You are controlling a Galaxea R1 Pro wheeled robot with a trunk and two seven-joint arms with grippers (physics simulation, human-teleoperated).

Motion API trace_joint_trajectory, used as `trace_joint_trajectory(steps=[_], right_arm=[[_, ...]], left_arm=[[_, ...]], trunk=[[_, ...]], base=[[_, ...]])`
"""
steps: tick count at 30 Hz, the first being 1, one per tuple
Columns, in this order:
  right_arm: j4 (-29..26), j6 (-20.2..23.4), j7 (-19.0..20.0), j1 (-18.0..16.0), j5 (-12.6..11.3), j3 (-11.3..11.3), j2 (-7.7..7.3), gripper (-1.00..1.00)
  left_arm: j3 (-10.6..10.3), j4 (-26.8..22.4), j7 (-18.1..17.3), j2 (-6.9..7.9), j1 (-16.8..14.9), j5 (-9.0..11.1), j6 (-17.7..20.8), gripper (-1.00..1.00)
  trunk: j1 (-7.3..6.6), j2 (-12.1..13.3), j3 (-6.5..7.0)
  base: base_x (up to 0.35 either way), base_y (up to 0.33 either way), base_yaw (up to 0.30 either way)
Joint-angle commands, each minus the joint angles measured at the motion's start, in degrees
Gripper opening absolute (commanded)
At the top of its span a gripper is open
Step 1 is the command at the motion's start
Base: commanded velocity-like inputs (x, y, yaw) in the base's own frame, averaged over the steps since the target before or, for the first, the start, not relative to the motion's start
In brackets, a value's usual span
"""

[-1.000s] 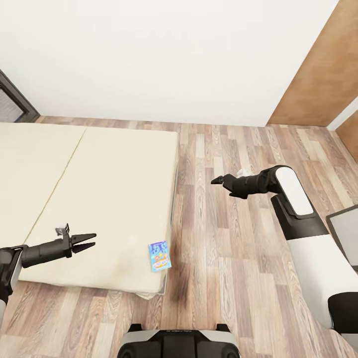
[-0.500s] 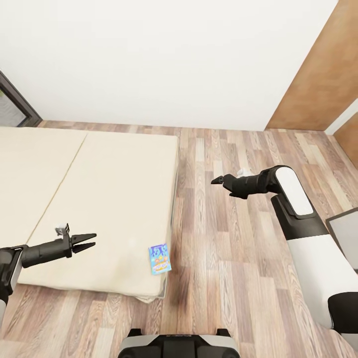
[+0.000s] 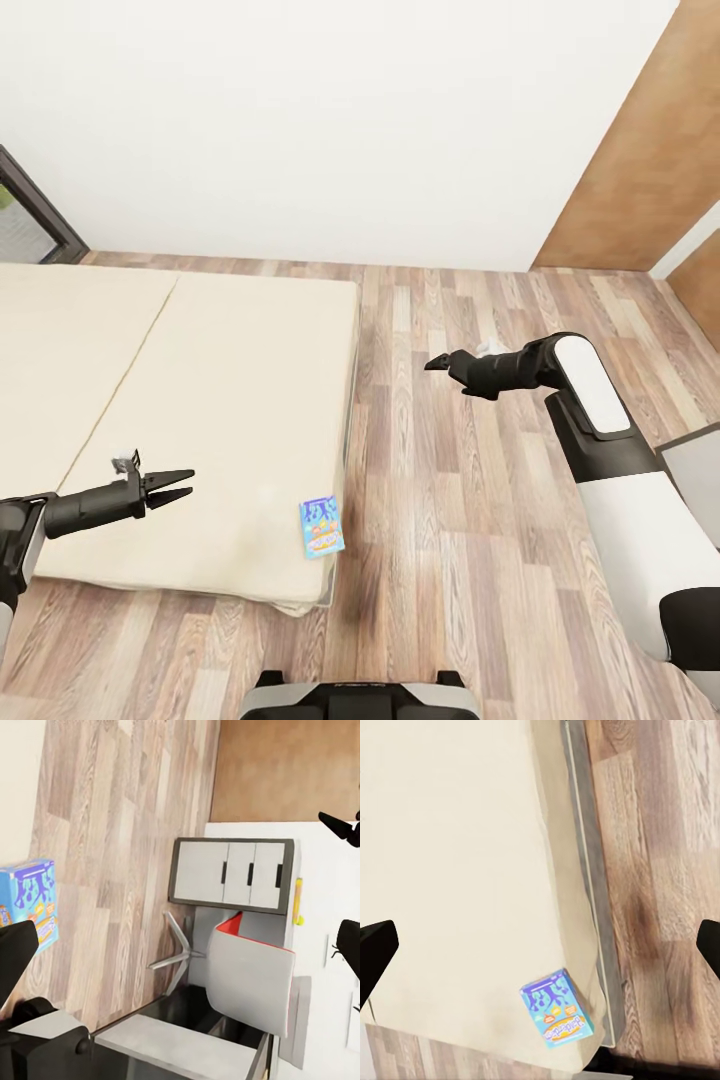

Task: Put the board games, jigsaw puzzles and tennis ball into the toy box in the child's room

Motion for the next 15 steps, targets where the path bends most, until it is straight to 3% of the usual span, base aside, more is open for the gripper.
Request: trace_joint_trajectory(steps=[1, 15], right_arm=[[0.0, 0.0, -0.6, -0.1, -0.5, 0.1, -0.05, 1.0], [0.0, 0.0, -0.5, 0.1, -0.5, 0.1, -0.05, 1.0]], left_arm=[[0.1, -0.1, -0.5, -0.03, 0.0, -0.6, 0.6, 1.0], [0.1, -0.1, -0.5, -0.11, 0.0, -0.6, 0.6, 1.0]], trunk=[[0.04, -0.1, 0.02], [0.04, -0.1, 1.34]], base=[[0.0, 0.0, 0.0], [0.0, 0.0, 0.0]])
